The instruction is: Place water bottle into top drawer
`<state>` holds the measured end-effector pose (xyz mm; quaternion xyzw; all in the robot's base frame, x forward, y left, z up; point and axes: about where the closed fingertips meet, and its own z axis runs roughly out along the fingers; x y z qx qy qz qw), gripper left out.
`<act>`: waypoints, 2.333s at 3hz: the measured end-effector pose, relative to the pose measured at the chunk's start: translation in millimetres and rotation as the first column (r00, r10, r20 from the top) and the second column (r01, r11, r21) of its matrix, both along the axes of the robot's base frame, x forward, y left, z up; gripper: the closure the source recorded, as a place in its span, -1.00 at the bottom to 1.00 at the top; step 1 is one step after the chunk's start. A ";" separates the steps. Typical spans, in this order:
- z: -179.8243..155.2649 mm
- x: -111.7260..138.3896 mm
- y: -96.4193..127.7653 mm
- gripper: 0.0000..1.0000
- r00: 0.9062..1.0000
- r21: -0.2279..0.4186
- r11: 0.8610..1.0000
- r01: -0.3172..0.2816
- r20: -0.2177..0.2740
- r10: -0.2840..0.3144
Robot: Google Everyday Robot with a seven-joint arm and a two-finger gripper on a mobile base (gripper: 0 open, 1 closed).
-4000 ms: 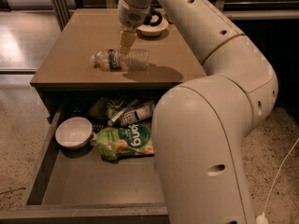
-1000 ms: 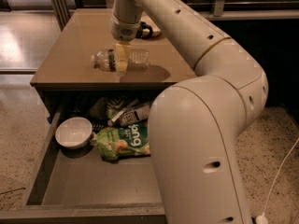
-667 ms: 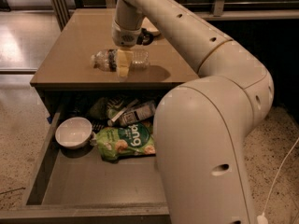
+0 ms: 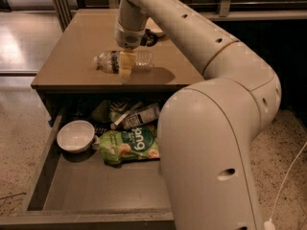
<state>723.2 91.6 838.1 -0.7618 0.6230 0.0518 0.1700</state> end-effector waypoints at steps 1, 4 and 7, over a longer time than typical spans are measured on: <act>0.0 0.0 0.0 -0.24 1.000 0.000 1.000 0.000 0.000 0.000; -0.1 0.0 0.1 1.00 1.000 0.000 1.000 0.000 0.000 0.000; 24.0 -14.5 -31.4 1.00 0.998 0.025 0.998 0.055 0.030 -0.055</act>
Offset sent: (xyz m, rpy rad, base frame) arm 0.0000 0.0000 0.0000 0.0000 0.0000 0.0000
